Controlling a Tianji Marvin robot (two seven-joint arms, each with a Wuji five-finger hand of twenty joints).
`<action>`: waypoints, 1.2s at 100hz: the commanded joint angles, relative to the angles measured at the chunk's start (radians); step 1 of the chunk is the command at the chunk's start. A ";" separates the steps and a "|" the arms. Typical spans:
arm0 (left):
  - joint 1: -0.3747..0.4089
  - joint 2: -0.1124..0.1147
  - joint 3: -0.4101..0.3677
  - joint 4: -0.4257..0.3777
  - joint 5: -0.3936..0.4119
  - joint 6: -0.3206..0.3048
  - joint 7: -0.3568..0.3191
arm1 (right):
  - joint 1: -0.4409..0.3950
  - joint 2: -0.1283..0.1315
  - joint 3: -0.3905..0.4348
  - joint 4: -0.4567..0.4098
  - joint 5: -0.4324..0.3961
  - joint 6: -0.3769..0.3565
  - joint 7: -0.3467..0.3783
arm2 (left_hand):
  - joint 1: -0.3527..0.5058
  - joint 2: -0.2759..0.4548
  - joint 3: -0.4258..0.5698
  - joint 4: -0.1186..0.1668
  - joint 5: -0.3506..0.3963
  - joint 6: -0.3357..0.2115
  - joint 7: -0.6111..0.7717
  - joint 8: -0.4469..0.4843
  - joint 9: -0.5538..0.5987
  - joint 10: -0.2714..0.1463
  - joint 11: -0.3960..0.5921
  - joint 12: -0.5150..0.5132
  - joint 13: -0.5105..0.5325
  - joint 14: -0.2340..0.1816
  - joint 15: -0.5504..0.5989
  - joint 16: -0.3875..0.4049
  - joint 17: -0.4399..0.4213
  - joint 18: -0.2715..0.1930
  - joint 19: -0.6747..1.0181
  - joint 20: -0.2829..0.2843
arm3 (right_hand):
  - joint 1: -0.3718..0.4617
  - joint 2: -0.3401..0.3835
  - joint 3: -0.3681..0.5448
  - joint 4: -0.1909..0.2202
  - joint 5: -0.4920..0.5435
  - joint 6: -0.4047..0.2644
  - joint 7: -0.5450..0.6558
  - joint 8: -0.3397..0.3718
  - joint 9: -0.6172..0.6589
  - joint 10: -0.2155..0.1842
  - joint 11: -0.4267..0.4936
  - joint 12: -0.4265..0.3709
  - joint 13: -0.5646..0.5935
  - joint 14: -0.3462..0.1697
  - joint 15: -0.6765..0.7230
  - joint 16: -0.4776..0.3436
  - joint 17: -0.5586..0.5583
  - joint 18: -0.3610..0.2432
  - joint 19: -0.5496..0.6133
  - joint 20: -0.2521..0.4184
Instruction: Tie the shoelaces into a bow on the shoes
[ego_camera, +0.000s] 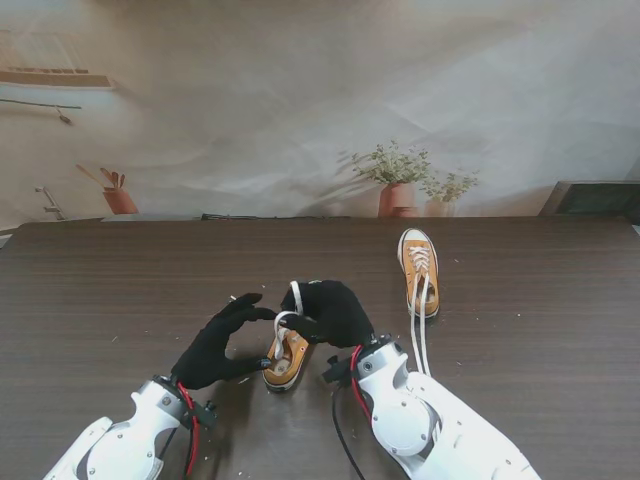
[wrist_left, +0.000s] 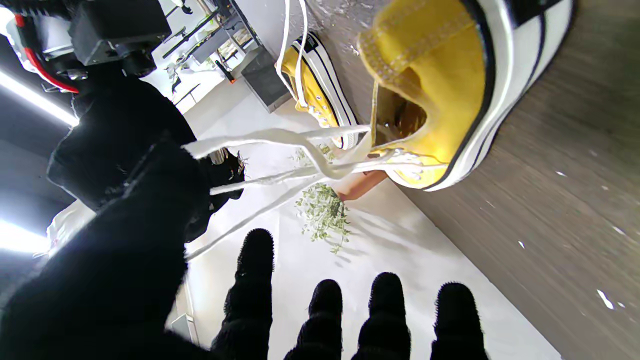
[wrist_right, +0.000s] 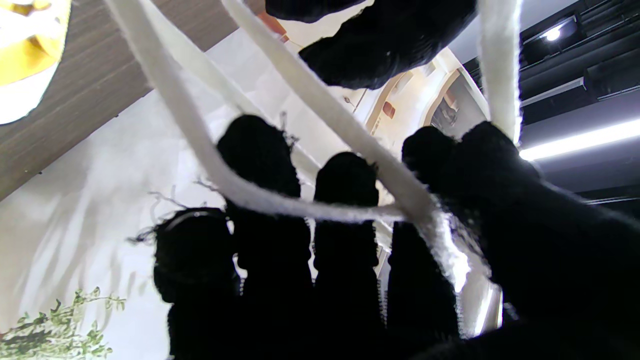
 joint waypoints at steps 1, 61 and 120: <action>-0.012 -0.005 0.009 -0.002 0.003 0.013 -0.020 | -0.004 0.008 0.004 -0.013 -0.004 -0.005 0.015 | -0.052 -0.046 0.027 -0.025 0.011 -0.140 -0.011 0.011 0.005 -0.032 0.021 0.027 -0.021 -0.019 0.020 0.030 0.008 0.000 -0.002 0.025 | 0.021 0.000 0.022 0.019 -0.003 -0.076 0.036 -0.012 0.017 -0.012 0.003 -0.011 0.023 0.004 0.013 0.008 0.008 0.003 0.015 -0.008; -0.086 -0.001 0.094 0.030 -0.080 0.068 -0.081 | -0.009 0.009 -0.004 -0.011 0.002 -0.021 0.025 | -0.034 -0.045 -0.010 -0.022 0.082 -0.018 -0.079 -0.065 0.035 -0.010 0.038 0.033 -0.005 -0.006 0.041 0.032 0.010 0.012 0.051 0.027 | 0.025 0.002 0.023 0.019 -0.002 -0.073 0.036 -0.007 0.016 -0.011 0.004 -0.010 0.023 0.004 0.013 0.009 0.008 0.002 0.016 -0.010; -0.107 -0.009 0.141 0.045 -0.112 0.118 -0.074 | -0.022 0.014 -0.008 -0.015 -0.012 -0.038 0.028 | -0.018 -0.075 0.091 -0.023 0.098 0.004 0.586 0.422 0.131 0.033 0.167 0.128 0.029 0.019 0.122 0.041 0.000 0.017 0.253 -0.047 | 0.025 0.005 0.023 0.019 -0.002 -0.074 0.033 -0.001 0.014 -0.014 0.002 -0.009 0.020 0.003 0.011 0.010 0.007 0.002 0.016 -0.011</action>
